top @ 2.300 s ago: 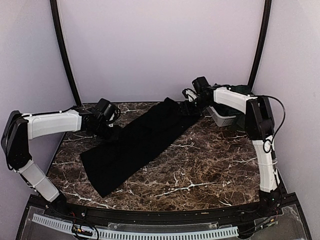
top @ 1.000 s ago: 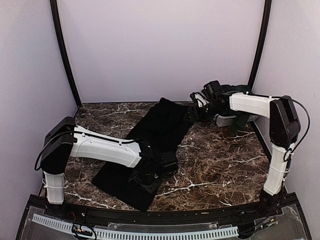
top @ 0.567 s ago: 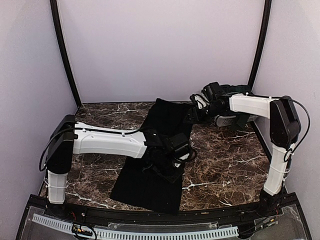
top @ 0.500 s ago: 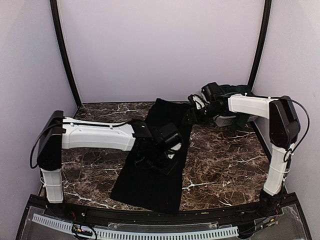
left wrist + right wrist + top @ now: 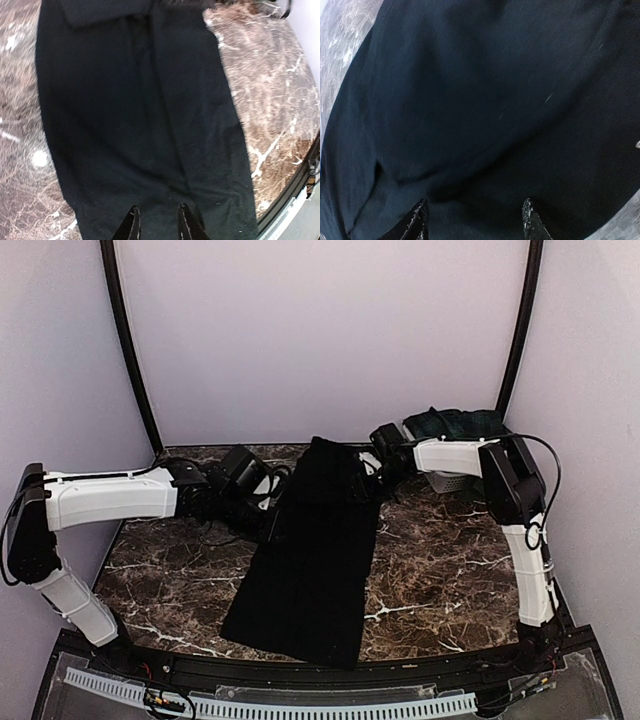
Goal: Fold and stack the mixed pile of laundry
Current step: Rotate the rectangle-folded T-shirt at the center of the board, then pick up the rectangle-folded T-shirt from the center of the board.
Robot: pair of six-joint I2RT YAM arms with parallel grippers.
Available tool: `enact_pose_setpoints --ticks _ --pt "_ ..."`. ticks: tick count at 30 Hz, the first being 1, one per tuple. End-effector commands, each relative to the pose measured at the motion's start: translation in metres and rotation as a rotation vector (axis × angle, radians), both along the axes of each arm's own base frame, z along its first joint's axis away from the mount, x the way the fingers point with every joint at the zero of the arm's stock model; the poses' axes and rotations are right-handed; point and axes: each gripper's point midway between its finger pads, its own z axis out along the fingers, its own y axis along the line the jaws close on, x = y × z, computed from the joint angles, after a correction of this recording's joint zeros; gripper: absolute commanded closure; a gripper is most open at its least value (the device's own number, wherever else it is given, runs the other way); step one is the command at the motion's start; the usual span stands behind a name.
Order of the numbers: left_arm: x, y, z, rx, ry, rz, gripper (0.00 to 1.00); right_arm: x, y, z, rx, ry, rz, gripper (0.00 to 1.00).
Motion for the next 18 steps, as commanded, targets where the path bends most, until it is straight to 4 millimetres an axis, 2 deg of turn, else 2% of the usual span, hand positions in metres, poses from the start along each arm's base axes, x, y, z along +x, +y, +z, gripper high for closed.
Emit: enact_pose_setpoints --ticks 1,5,9,14,16,17,18 --pt "0.003 0.013 -0.002 -0.035 0.001 0.045 0.74 0.021 -0.019 -0.013 -0.114 -0.023 -0.044 0.4" --pt "-0.003 0.022 -0.017 -0.017 0.028 0.055 0.72 0.041 -0.038 -0.02 -0.124 -0.02 -0.086 0.4" --pt "-0.01 0.025 -0.026 -0.024 0.048 0.044 0.7 0.062 -0.049 -0.007 -0.119 -0.055 -0.104 0.4" --pt "-0.021 0.031 -0.034 -0.035 0.068 0.044 0.66 0.082 -0.048 0.036 -0.086 -0.131 -0.089 0.36" --pt "-0.028 0.034 -0.035 -0.048 0.083 0.041 0.61 0.082 -0.044 0.06 -0.06 -0.158 -0.077 0.35" --pt "-0.03 0.035 -0.031 -0.06 0.081 0.04 0.59 0.077 -0.041 0.072 -0.036 -0.16 -0.065 0.35" --pt "-0.035 0.039 -0.037 -0.052 0.097 0.048 0.56 0.071 -0.038 0.085 -0.019 -0.166 -0.056 0.34"
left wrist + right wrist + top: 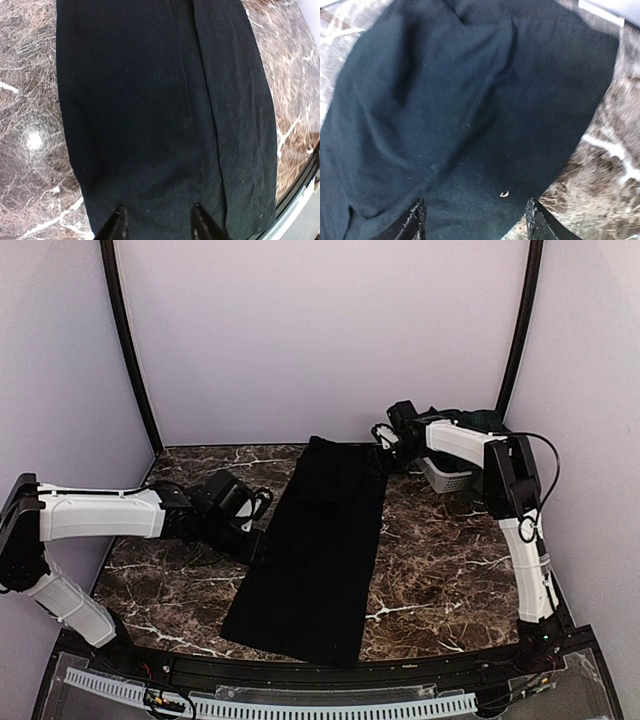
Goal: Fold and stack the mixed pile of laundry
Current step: Pick up the rectangle-folded T-shirt from the center of the board.
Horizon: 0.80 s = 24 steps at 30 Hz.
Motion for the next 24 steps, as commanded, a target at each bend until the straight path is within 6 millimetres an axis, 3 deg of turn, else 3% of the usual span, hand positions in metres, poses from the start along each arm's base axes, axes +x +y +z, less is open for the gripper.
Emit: enact_pose_setpoints --ticks 1,5,6,10,13,15,20,24 --pt "-0.014 0.006 0.014 -0.069 -0.002 0.009 0.55 -0.023 0.016 0.061 0.058 -0.048 0.071 0.34" --pt "-0.038 0.024 0.004 -0.077 0.062 0.046 0.52 -0.097 0.047 0.097 0.14 -0.065 0.176 0.31" --pt "-0.043 0.028 0.005 -0.089 0.077 0.062 0.52 -0.12 0.053 0.114 0.185 -0.084 0.203 0.31" --pt "-0.065 0.049 -0.01 -0.034 0.15 0.121 0.53 -0.215 0.073 0.118 0.208 -0.079 0.309 0.33" --pt "-0.08 0.059 -0.019 -0.004 0.201 0.15 0.53 -0.275 0.08 0.115 0.225 -0.054 0.374 0.33" --pt "-0.087 0.063 -0.02 -0.002 0.219 0.162 0.53 -0.318 0.084 0.103 0.205 -0.033 0.43 0.34" --pt "-0.1 0.066 -0.021 -0.001 0.255 0.149 0.53 -0.396 0.09 0.085 0.174 -0.051 0.557 0.36" --pt "-0.112 0.065 -0.029 0.04 0.293 0.123 0.53 -0.443 0.095 0.063 0.111 -0.056 0.654 0.4"
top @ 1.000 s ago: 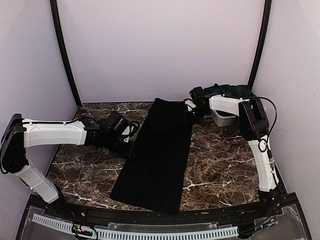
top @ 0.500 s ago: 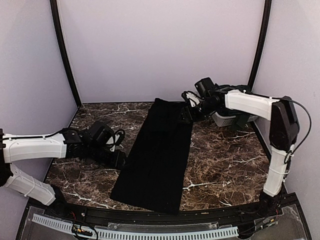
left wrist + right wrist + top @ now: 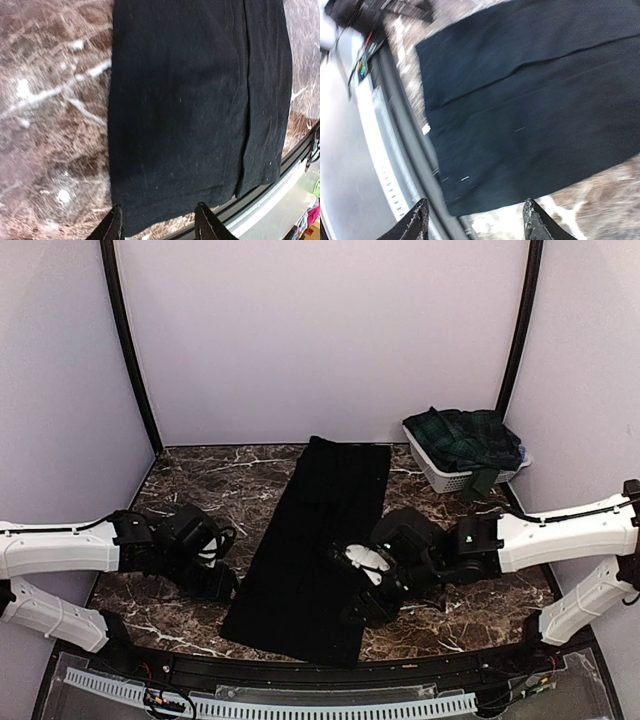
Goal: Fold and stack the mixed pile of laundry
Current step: Pick up the rectangle-folded T-shirt from the center of the board.
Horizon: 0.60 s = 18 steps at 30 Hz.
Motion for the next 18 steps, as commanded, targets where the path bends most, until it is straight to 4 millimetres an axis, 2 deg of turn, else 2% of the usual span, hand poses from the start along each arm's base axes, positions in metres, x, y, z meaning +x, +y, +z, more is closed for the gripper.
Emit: enact_pose_setpoints --ticks 1,5,9,15,18 --pt "-0.023 0.006 -0.014 0.054 0.085 -0.028 0.53 -0.032 0.013 -0.004 0.014 -0.07 0.042 0.4" --pt "-0.033 0.005 -0.02 0.041 0.128 -0.026 0.54 -0.061 0.015 -0.031 -0.05 -0.073 0.105 0.43" --pt "-0.041 0.006 -0.024 0.044 0.159 -0.025 0.54 -0.079 0.017 -0.055 -0.092 -0.07 0.151 0.44" --pt "-0.047 0.007 -0.035 0.083 0.19 -0.029 0.55 -0.096 0.016 -0.081 -0.163 -0.087 0.209 0.47" --pt "-0.046 0.004 -0.035 0.077 0.186 -0.029 0.54 -0.092 0.012 -0.088 -0.207 -0.125 0.199 0.47"
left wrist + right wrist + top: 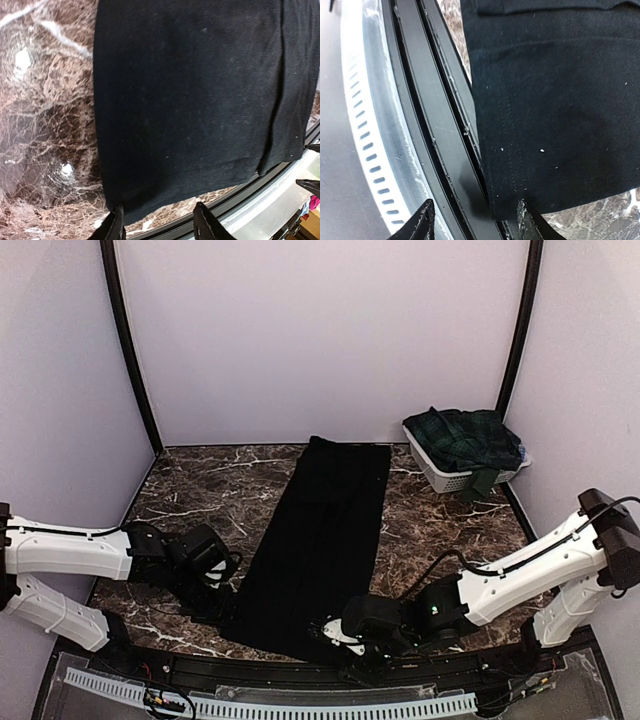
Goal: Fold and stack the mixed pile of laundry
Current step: Pick up the rectangle-folded T-shirt from the center of the board.
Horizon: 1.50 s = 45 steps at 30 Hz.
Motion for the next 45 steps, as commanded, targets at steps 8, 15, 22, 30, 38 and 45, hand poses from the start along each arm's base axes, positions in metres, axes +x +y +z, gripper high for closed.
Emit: enact_pose_setpoints --ticks 8,15,22,30,38,45 --pt "-0.007 0.001 -0.012 0.017 0.039 0.001 0.55 0.003 0.001 -0.027 -0.107 -0.105 0.013 0.47" --pt "-0.012 0.005 -0.027 0.061 0.057 -0.008 0.56 0.009 -0.001 -0.038 -0.181 -0.141 -0.012 0.59" --pt "-0.009 0.014 -0.006 0.084 -0.022 -0.002 0.56 0.01 -0.003 -0.034 -0.197 -0.156 -0.032 0.65" --pt "-0.017 0.025 -0.009 0.121 0.02 0.027 0.55 0.013 -0.009 -0.022 -0.223 -0.182 -0.067 0.86" --pt "-0.019 0.024 -0.022 0.127 0.042 0.033 0.54 0.019 -0.009 -0.016 -0.219 -0.211 -0.087 1.0" --pt "-0.024 0.022 -0.034 0.12 0.067 0.02 0.6 0.02 -0.004 -0.01 -0.198 -0.216 -0.097 1.0"
